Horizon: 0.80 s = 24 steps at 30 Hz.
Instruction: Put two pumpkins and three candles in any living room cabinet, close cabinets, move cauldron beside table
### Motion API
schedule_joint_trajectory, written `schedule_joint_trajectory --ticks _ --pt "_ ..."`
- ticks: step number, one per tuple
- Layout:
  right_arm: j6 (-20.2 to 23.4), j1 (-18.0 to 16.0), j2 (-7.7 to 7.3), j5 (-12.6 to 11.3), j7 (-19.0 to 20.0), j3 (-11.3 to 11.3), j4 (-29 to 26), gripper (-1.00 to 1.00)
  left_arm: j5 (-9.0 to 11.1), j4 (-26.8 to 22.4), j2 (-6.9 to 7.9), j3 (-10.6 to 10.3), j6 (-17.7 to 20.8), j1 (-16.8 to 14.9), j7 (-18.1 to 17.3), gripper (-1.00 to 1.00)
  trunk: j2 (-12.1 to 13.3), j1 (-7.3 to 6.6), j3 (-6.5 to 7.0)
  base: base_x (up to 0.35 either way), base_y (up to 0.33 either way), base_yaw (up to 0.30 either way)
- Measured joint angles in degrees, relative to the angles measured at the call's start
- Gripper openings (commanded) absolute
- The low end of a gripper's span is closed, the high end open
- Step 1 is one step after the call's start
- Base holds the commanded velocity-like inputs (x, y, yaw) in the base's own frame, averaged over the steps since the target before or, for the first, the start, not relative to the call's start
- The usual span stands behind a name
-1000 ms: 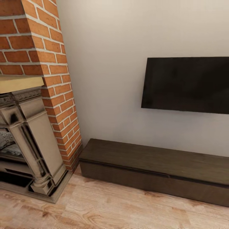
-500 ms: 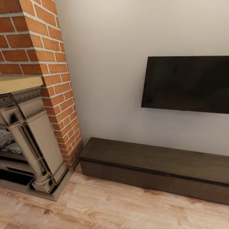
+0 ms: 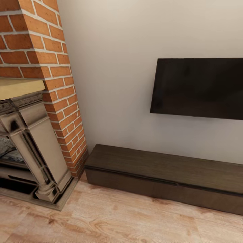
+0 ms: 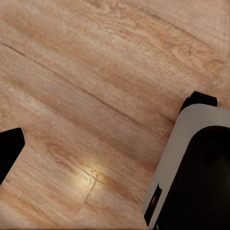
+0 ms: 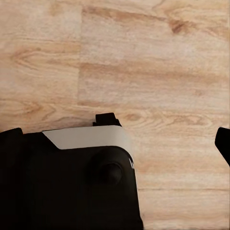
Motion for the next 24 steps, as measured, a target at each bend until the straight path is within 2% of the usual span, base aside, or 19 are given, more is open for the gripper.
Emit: schedule_joint_trajectory --ticks 11,18,24 --pt "-0.3 2.4 0.00 -0.4 0.2 0.0 -0.1 1.00 0.0 0.0 -0.48 -1.4 0.0 0.4 -0.6 1.00 4.4 -2.42 0.96 0.000 0.000 0.000" --pt "-0.5 2.8 -0.01 -0.5 0.2 0.0 -0.1 1.00 -0.1 0.0 -0.92 -1.9 0.0 0.5 -0.7 1.00 7.2 -3.96 1.65 0.000 0.000 0.000" --pt "-0.7 2.8 0.00 -0.4 0.2 0.0 -0.1 1.00 -0.1 0.0 -2.03 -3.4 0.0 0.5 -0.7 1.00 7.2 -3.96 1.57 0.000 0.000 0.000"
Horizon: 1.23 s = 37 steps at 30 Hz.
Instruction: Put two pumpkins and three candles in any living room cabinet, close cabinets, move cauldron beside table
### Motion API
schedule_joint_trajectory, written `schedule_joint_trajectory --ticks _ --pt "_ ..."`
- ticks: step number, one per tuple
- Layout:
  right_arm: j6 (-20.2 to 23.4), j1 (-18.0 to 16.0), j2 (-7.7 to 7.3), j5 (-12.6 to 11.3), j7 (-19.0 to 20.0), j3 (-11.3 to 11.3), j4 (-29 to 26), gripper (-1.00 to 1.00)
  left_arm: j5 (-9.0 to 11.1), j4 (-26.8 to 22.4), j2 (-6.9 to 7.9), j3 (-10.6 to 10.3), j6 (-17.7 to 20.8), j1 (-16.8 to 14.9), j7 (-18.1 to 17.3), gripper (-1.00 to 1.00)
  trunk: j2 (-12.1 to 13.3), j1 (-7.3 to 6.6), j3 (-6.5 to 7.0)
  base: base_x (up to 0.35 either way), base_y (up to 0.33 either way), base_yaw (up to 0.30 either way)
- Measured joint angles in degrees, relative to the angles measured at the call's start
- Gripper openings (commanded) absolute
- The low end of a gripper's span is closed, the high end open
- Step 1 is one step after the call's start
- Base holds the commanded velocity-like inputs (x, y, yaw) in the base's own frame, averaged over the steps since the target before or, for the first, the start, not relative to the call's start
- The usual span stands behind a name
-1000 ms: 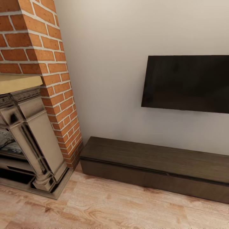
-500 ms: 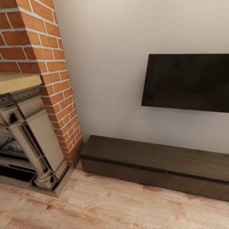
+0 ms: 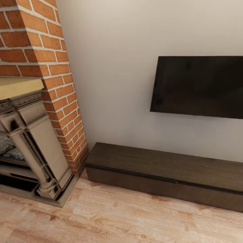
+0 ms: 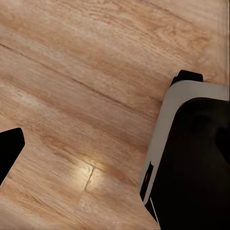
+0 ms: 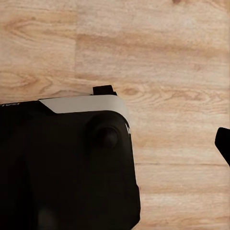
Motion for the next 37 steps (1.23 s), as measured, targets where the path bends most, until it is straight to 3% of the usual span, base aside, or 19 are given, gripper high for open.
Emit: schedule_joint_trajectory --ticks 6,37 --pt "0.0 0.0 0.00 0.0 0.0 0.0 0.0 1.00 0.1 0.0 -1.16 -0.2 0.0 0.0 0.0 1.00 0.0 0.00 -0.01 0.000 0.000 0.000" --pt "-0.1 0.0 0.13 0.4 0.0 0.0 -0.8 1.00 0.6 0.0 -1.17 -0.1 0.0 0.0 -0.1 1.00 0.0 0.00 -0.01 0.000 0.000 0.000"
